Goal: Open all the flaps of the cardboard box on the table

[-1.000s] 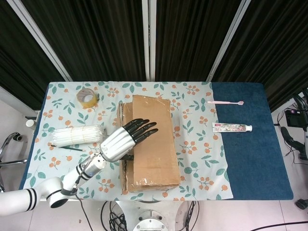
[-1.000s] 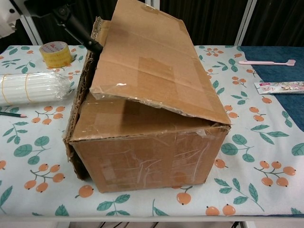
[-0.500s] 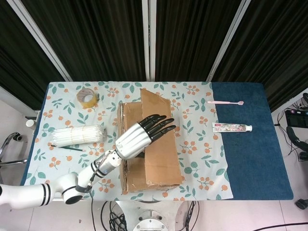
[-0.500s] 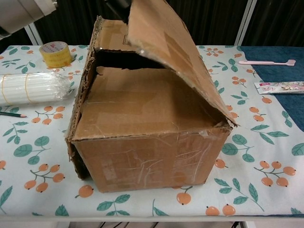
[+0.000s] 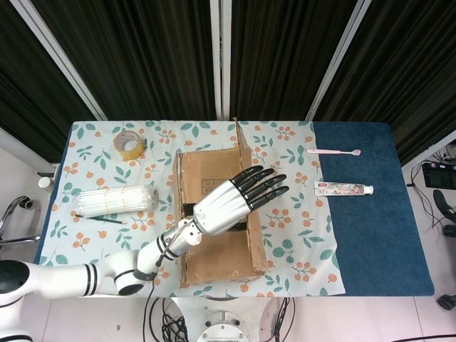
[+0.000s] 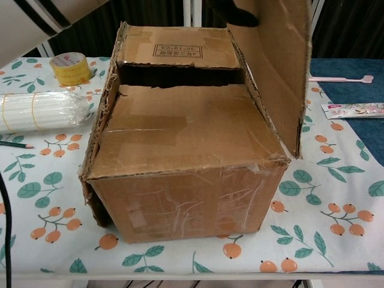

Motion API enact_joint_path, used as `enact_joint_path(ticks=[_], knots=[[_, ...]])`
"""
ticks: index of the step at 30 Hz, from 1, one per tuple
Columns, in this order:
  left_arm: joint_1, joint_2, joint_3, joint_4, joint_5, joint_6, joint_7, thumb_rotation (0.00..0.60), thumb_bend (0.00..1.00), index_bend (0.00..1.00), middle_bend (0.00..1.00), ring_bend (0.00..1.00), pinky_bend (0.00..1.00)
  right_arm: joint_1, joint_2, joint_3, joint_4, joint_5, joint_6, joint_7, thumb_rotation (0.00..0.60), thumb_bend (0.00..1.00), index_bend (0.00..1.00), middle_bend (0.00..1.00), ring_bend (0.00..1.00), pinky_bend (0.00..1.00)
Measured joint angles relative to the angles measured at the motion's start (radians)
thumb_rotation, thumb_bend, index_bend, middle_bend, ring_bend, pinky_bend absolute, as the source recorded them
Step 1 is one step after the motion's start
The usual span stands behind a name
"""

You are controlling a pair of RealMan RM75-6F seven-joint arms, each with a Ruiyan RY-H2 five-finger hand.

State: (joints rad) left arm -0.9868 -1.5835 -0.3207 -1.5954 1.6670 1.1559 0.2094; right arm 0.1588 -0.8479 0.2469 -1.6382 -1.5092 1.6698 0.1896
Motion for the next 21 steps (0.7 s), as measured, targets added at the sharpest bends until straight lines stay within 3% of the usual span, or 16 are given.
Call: enact_joint_path(ticks=[14, 21], knots=[[-0.111, -0.089, -0.056, 0.027, -0.048, -0.040, 0.038, 0.600, 0.04, 0.00, 0.03, 0.07, 0.15, -0.017, -0.006, 0.001, 0.045, 0.006, 0.013, 0.065, 0.600, 0.21, 0.00, 0.00, 0.00, 0.00], [-0.127, -0.122, -0.054, 0.042, -0.083, -0.035, 0.058, 0.600, 0.04, 0.00, 0.03, 0.07, 0.15, -0.021, -0.012, -0.003, 0.060, 0.002, 0.013, 0.078, 0.600, 0.21, 0.00, 0.00, 0.00, 0.00]])
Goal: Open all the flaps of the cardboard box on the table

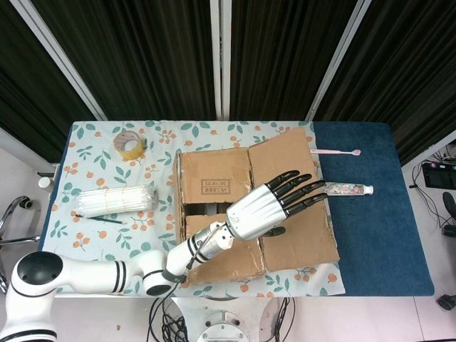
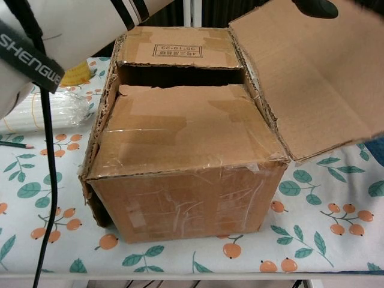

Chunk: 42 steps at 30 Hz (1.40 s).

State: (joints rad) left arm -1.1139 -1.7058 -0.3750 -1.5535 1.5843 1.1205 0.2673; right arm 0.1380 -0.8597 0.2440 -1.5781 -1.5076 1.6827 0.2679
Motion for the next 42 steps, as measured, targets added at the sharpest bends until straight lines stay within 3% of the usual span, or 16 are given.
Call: enact_joint_path(ticks=[9, 17, 21, 25, 32, 42], knots=[[0.058, 0.092, 0.023, -0.023, -0.014, 0.034, 0.022, 0.600, 0.03, 0.00, 0.03, 0.07, 0.15, 0.005, 0.005, 0.001, -0.016, -0.015, -0.001, -0.019, 0.600, 0.21, 0.00, 0.00, 0.00, 0.00], [0.184, 0.222, 0.115, -0.094, -0.031, 0.073, 0.039, 0.600, 0.04, 0.00, 0.03, 0.07, 0.15, 0.029, 0.008, 0.001, -0.072, -0.037, -0.022, -0.090, 0.600, 0.21, 0.00, 0.00, 0.00, 0.00], [0.207, 0.201, 0.166, -0.081, -0.038, 0.072, 0.035, 0.600, 0.04, 0.00, 0.03, 0.07, 0.15, 0.039, 0.001, 0.002, -0.095, -0.042, -0.031, -0.120, 0.600, 0.21, 0.00, 0.00, 0.00, 0.00], [0.211, 0.146, 0.185, -0.016, -0.029, 0.074, 0.028, 0.600, 0.04, 0.00, 0.03, 0.07, 0.15, 0.037, -0.001, 0.000, -0.098, -0.033, -0.035, -0.132, 0.600, 0.21, 0.00, 0.00, 0.00, 0.00], [0.199, 0.059, 0.187, 0.123, -0.028, 0.063, 0.077, 0.600, 0.04, 0.00, 0.02, 0.07, 0.15, 0.029, -0.003, -0.005, -0.075, -0.017, -0.042, -0.111, 0.600, 0.21, 0.00, 0.00, 0.00, 0.00], [0.187, 0.003, 0.164, 0.187, -0.081, 0.033, 0.211, 0.600, 0.06, 0.00, 0.01, 0.07, 0.15, 0.036, -0.018, -0.008, -0.045, -0.002, -0.066, -0.088, 0.600, 0.21, 0.00, 0.00, 0.00, 0.00]])
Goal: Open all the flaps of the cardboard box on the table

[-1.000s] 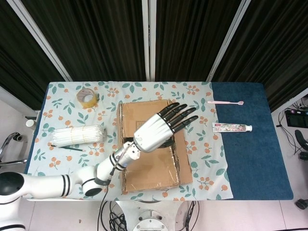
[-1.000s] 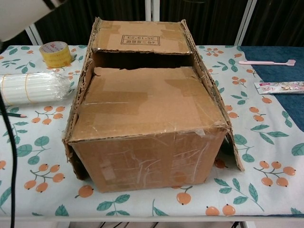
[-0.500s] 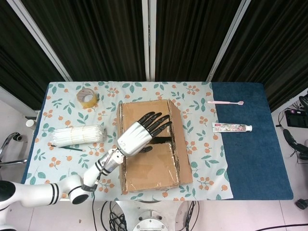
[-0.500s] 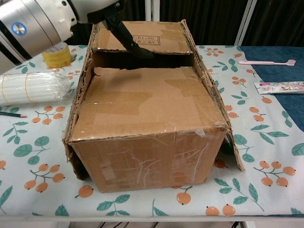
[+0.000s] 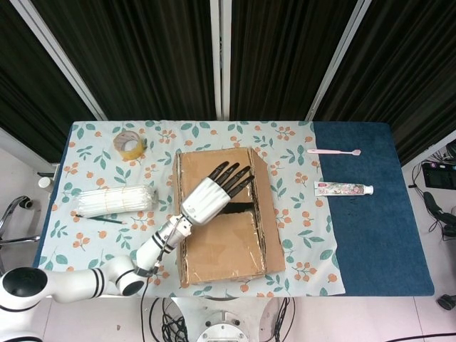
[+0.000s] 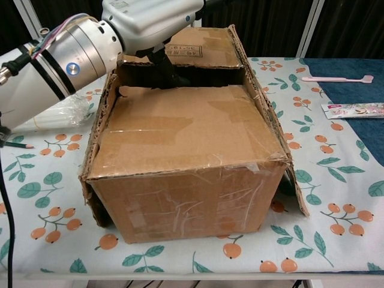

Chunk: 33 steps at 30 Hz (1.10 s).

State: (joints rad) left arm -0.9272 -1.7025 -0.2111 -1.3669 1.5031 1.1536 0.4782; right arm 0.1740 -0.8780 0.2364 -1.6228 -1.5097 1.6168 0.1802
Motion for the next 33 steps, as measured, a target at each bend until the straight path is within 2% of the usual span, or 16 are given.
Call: enact_joint_path(ticks=[14, 20, 26, 33], knots=[[-0.004, -0.037, -0.059, 0.030, -0.055, 0.037, 0.123, 0.600, 0.23, 0.00, 0.01, 0.07, 0.15, -0.005, -0.005, -0.002, 0.009, 0.000, 0.006, 0.008, 0.600, 0.21, 0.00, 0.00, 0.00, 0.00], [-0.016, -0.009, -0.090, 0.009, -0.060, 0.042, 0.131, 0.600, 0.24, 0.00, 0.01, 0.07, 0.15, -0.003, -0.004, -0.001, 0.006, -0.001, 0.004, 0.008, 0.600, 0.21, 0.00, 0.00, 0.00, 0.00], [-0.048, 0.017, -0.146, 0.011, -0.094, 0.023, 0.144, 0.600, 0.25, 0.00, 0.01, 0.07, 0.15, -0.002, -0.005, 0.000, 0.002, 0.000, 0.004, 0.004, 0.600, 0.21, 0.00, 0.00, 0.00, 0.00], [-0.113, 0.026, -0.213, 0.100, -0.142, -0.012, 0.159, 0.600, 0.25, 0.00, 0.01, 0.07, 0.15, -0.006, -0.001, 0.003, 0.002, 0.004, 0.008, 0.008, 0.600, 0.21, 0.00, 0.00, 0.00, 0.00]])
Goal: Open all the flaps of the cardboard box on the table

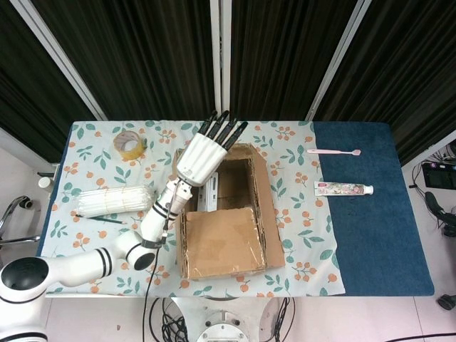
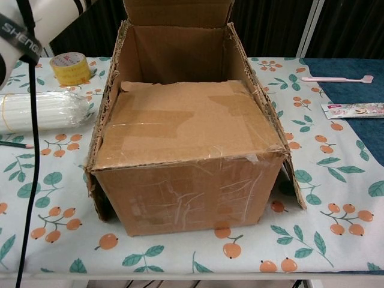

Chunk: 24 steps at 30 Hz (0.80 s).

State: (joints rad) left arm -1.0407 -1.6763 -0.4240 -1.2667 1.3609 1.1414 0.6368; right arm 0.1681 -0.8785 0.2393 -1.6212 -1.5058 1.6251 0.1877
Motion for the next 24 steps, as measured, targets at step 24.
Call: enact_joint_path(ticks=[24], knots=[[-0.188, -0.156, -0.025, 0.552, -0.097, -0.072, -0.107, 0.600, 0.25, 0.00, 0.00, 0.07, 0.15, 0.016, 0.001, 0.003, -0.010, -0.015, -0.013, -0.009, 0.600, 0.21, 0.00, 0.00, 0.00, 0.00]])
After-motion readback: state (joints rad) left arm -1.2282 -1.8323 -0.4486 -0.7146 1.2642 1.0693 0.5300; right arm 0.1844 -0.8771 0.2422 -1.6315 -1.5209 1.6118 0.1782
